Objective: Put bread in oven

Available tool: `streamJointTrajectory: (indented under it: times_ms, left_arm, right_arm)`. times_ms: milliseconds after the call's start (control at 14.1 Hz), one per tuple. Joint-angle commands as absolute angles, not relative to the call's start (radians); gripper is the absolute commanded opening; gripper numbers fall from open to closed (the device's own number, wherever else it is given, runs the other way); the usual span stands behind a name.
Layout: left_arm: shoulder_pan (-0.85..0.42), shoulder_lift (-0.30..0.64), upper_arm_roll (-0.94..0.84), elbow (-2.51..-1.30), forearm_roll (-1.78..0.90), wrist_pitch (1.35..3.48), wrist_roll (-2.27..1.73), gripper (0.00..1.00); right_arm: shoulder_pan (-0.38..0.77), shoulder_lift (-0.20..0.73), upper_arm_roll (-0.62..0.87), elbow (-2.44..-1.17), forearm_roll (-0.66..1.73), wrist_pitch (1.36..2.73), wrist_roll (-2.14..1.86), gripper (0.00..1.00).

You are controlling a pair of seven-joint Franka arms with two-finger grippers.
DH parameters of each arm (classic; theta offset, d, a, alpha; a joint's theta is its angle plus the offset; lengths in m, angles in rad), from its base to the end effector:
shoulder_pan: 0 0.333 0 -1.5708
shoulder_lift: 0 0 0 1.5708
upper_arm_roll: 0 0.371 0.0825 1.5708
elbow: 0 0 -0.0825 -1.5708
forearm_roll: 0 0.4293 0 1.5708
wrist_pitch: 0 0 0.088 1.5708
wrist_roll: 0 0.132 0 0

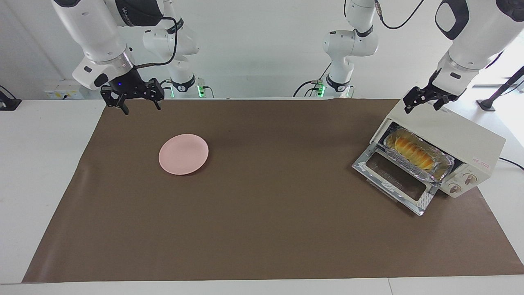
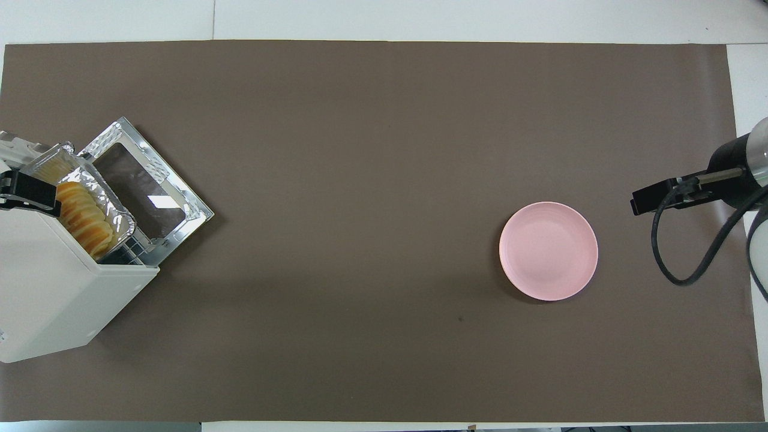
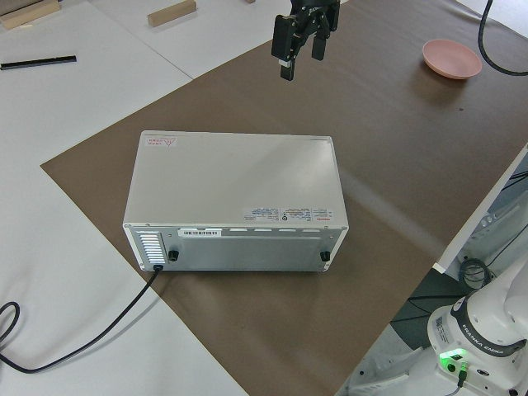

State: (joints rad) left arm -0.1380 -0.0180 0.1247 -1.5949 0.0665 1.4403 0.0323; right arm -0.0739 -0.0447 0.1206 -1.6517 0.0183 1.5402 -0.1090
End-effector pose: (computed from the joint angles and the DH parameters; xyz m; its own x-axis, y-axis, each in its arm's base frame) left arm 0.5749 0.0025 0.6428 0.9897 -0.0371 -0.1380 -0.0457 -0.9972 -0.0598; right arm 0.5761 0.0310 0.6365 0.9857 0.1550 -0.0653 0.1540 -0.9879 -0.0201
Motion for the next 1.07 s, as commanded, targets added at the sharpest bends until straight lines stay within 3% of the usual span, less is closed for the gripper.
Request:
streamJointTrajectory:
  times_ms: [0, 996]
  left_arm:
    - [-0.016, -0.058, -0.044, -1.652, 0.068, 1.420, 0.061, 1.00]
    - [-0.029, -0.049, -0.057, -1.623, 0.012, 1.479, 0.052, 1.00]
  right_arm:
    - [-0.089, -0.067, 0.132, -1.672, 0.020, 1.536, -0.104, 1.00]
    - [-0.089, -0.067, 0.132, -1.674, 0.020, 1.534, -0.104, 1.00]
